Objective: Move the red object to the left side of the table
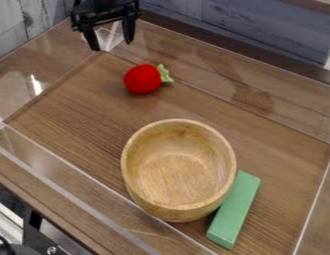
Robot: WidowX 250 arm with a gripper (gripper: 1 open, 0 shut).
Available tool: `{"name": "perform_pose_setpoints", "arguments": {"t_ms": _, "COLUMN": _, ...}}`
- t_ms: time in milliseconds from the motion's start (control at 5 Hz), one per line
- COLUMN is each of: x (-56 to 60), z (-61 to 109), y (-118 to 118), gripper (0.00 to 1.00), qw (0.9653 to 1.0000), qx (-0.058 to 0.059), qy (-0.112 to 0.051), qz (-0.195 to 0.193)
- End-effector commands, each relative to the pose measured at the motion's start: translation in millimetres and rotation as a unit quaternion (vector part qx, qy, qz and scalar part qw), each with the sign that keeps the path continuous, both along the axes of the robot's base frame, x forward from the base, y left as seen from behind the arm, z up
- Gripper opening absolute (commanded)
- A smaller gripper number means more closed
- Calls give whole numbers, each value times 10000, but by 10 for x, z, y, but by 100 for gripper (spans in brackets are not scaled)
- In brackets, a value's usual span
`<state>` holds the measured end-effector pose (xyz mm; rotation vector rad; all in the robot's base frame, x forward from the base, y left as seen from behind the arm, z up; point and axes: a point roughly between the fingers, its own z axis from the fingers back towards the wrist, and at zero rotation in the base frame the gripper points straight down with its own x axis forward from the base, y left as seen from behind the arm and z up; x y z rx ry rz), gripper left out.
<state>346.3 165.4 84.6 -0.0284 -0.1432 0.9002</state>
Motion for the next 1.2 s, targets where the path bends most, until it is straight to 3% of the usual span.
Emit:
{"name": "perform_pose_setpoints", "arguments": {"t_ms": 0, "x": 149, "z": 297, "y": -68, "gripper": 100, "qw": 9984, "qx": 126, "qy": -234, "qz": -500}}
{"name": "perform_pose_setpoints", "arguments": {"t_ms": 400, "x": 218, "z": 213, "y": -354, "gripper": 100, "qw": 9944, "qx": 151, "qy": -189, "qz": -1027}}
{"name": "perform_pose_setpoints", "arguments": {"t_ms": 800, "x": 211, "z": 261, "y": -548, "gripper": 100, "qw": 9955, "qx": 171, "qy": -204, "qz": -905}}
{"name": "perform_pose_setpoints", "arguments": {"t_ms": 1000, "x": 105, "z": 344, "y": -730, "gripper": 100, "qw": 9955, "qx": 164, "qy": -148, "qz": -926}}
